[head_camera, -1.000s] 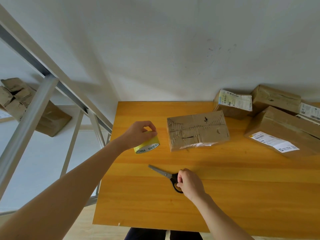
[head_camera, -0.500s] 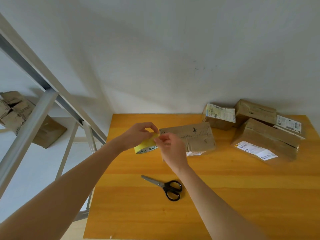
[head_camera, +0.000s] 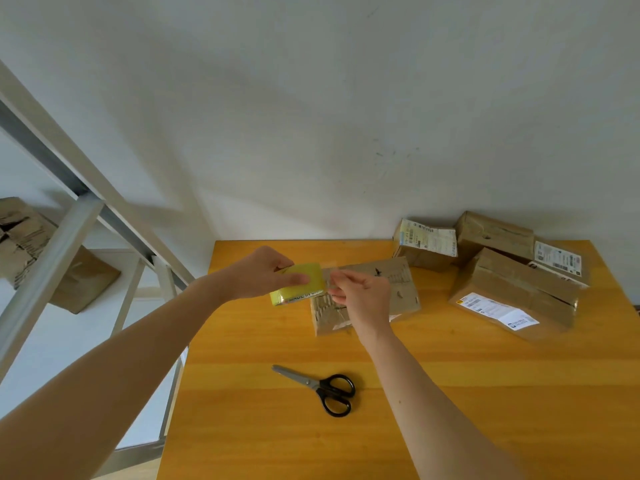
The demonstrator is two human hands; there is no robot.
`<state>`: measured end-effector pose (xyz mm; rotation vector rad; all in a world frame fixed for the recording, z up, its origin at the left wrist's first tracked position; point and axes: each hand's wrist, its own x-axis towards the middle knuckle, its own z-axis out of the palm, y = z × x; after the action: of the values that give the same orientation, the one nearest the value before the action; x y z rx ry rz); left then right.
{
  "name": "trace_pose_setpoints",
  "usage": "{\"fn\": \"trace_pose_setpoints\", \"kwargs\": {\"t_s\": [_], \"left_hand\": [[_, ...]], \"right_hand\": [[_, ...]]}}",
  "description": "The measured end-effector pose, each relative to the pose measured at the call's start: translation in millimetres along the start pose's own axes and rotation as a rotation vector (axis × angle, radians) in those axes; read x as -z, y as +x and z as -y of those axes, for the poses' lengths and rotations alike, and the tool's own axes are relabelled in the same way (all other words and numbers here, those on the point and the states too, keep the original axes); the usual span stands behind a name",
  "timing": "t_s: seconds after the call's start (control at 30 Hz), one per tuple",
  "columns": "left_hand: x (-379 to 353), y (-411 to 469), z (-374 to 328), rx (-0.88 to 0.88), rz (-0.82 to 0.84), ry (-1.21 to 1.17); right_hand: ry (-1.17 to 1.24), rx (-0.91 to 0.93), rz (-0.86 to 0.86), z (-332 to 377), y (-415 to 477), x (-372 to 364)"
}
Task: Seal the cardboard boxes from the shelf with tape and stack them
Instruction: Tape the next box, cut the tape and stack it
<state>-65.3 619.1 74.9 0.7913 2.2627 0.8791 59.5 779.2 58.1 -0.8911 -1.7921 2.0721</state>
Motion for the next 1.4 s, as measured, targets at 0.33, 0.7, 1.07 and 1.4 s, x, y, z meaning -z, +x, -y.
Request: {"fn": "trace_pose_setpoints", "kwargs": {"t_s": [0.33, 0.7, 1.07, 1.4], "left_hand": [[3.5, 4.6, 14.3, 0.055, 0.090, -0.062], [-14.3, 21.1, 28.4, 0.093, -0.053, 0.085], [-3.7, 22.0, 36.4, 0.128, -0.126, 0.160], [-21.7, 34.6, 34.0, 0.173, -0.156, 0.056]], "right_hand": [[0.138, -0.116, -0.089, 6.7, 15.3, 39.1], [0.200, -0.168, -0.184, 3.9, 27.3, 61.8], [-0.011, -0.132, -0.246, 12.0, 61.8, 85.3], [-0.306, -0.152, -0.277, -4.9, 85.6, 97.9]]}}
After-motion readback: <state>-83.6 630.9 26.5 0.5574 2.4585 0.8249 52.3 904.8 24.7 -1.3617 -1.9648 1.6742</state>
